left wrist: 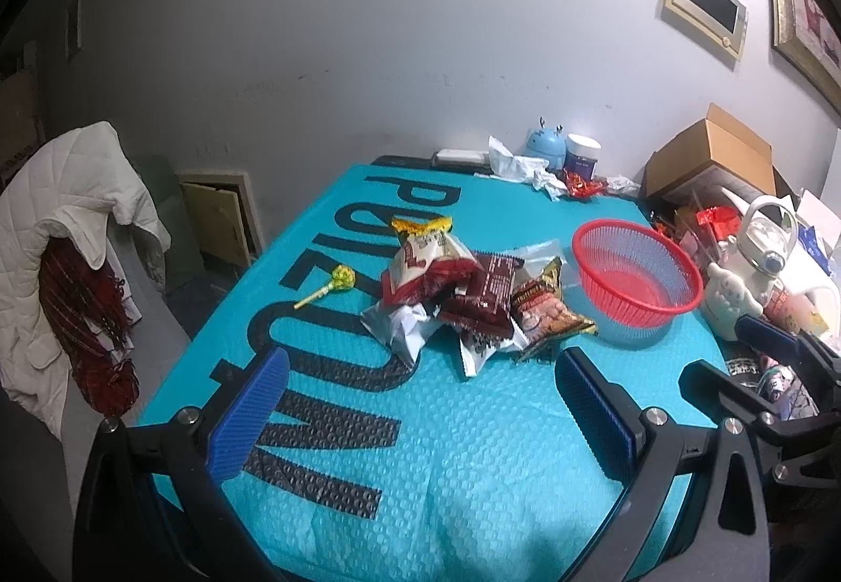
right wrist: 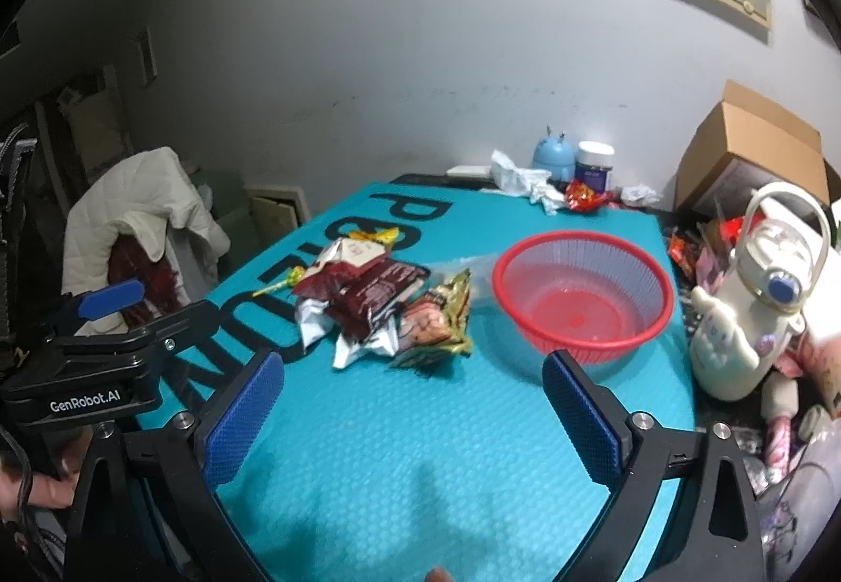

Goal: Organize snacks
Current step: 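Move both tools toward the snack pile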

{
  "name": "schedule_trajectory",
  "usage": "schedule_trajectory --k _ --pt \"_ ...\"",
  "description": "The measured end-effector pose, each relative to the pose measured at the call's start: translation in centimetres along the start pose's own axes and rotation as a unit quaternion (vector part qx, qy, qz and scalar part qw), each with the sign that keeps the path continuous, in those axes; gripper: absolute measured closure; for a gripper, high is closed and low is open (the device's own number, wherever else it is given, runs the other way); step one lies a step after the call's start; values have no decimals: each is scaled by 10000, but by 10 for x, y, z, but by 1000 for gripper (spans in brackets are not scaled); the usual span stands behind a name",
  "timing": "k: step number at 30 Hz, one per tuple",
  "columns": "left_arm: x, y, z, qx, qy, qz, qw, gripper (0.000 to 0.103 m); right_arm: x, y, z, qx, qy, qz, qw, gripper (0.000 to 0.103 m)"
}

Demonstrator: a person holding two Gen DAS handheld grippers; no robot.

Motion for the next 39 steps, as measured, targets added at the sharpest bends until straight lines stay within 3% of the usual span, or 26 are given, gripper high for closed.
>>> schedule_trajectory --k 15,24,39 --pt "-16 -31 -10 -123 -33 -400 9991 0 -27 -39 -8 373 -294 -578 9972 16" --pt "-6 -57 -25 -257 -65 -507 9984 0 -18 -69 -15 454 -234 -796 9955 17" --pt "18 -107 -51 -475 149 -624 9968 0 2 -123 -21 474 -179 -1096 9927 27"
Point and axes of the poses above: each gripper's, at about its wrist camera, not at the fingertips, and y roughly against the way its jaws point, z to its right, x to its top, the point moved 8 cm from there along -y, roughly the way its jaws point, and after that the axes turned 10 degrees about z, right-handed, at the moved point
